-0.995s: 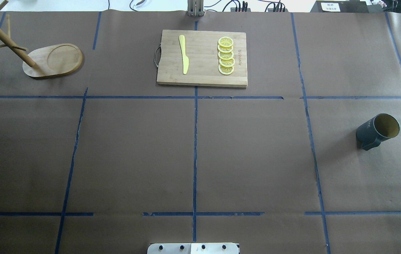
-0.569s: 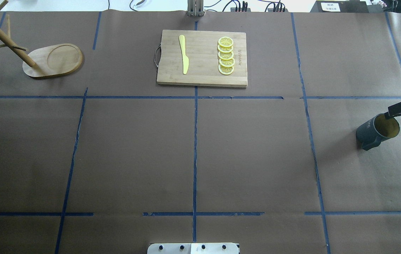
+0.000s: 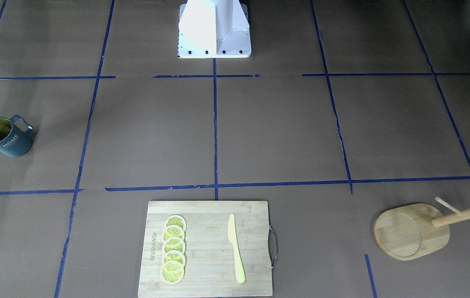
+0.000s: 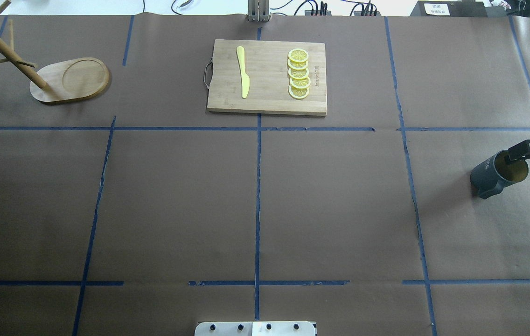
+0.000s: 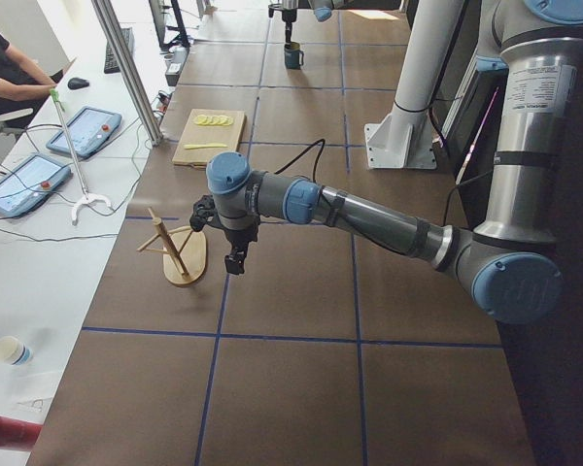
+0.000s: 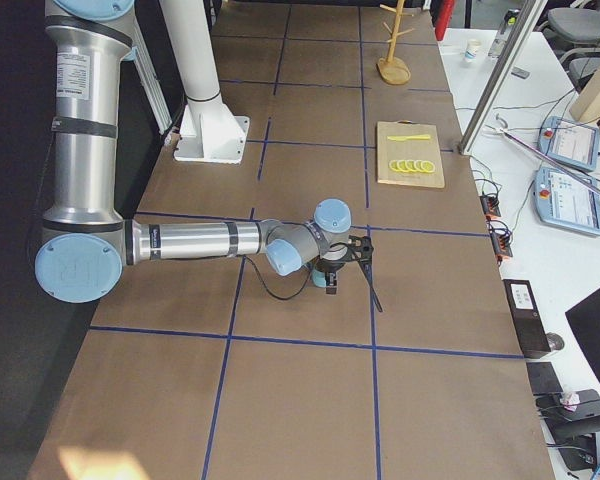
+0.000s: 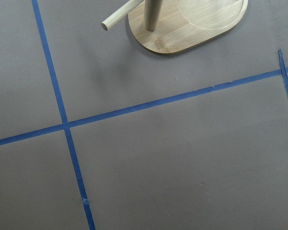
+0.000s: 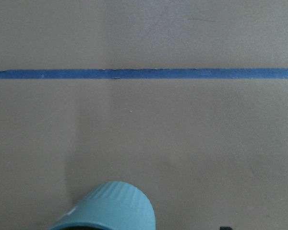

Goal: Hang cup on storage rack
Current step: 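Reach the right gripper down and grasp the teal mug's rim, then carry the mug with the right gripper toward the table center and set it upright, then open the right gripper and lift it away while the left arm reaches toward the mug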

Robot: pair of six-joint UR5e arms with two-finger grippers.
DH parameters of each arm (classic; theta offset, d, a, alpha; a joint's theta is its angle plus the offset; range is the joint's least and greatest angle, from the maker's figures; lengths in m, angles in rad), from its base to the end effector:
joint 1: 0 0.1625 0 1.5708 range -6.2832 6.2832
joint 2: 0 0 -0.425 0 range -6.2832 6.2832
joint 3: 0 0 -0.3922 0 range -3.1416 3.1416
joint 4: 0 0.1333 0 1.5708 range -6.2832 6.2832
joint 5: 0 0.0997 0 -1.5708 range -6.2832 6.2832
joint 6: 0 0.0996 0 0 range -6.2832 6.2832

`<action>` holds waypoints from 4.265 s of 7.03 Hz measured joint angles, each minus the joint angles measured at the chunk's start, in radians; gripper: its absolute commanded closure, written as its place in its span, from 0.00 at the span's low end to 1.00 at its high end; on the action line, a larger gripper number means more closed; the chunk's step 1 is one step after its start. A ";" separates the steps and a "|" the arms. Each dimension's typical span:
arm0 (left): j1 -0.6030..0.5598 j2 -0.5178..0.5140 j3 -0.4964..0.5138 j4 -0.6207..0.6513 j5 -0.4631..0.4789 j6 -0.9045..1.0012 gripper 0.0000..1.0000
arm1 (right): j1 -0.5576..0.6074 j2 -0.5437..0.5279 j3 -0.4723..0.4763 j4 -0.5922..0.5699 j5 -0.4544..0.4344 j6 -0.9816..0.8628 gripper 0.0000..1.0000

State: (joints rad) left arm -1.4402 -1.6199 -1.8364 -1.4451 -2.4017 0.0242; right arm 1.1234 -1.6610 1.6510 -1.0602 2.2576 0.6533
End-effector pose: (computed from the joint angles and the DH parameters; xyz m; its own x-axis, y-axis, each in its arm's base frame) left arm 0.0064 -0.5078 0.5128 0.6471 0.2489 -0.7206 -0.1436 0.9681 0.2054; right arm -0.1437 -0.4616 0.6094 0.6798 -0.0028 0.7334 -0.0423 0.9982 0.0430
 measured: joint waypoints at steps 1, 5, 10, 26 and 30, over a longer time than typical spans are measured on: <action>0.000 0.000 0.000 0.000 -0.001 -0.001 0.00 | -0.002 -0.004 0.002 0.000 0.006 -0.002 1.00; 0.000 0.000 -0.004 0.000 -0.022 -0.013 0.00 | 0.004 -0.019 0.068 -0.025 0.049 -0.001 1.00; 0.000 0.001 -0.007 0.000 -0.024 -0.017 0.00 | -0.076 0.358 0.336 -0.691 0.039 0.167 1.00; 0.001 0.003 -0.026 0.000 -0.022 -0.026 0.00 | -0.560 0.924 -0.081 -0.582 -0.329 0.894 0.00; 0.220 -0.003 -0.279 0.003 0.015 -0.342 0.00 | -0.470 0.845 0.063 -0.640 -0.294 0.851 0.00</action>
State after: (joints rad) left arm -1.2200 -1.6228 -2.1156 -1.4425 -2.3868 -0.3177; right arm 0.6537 -0.8160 1.7135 -1.7003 1.9634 1.5047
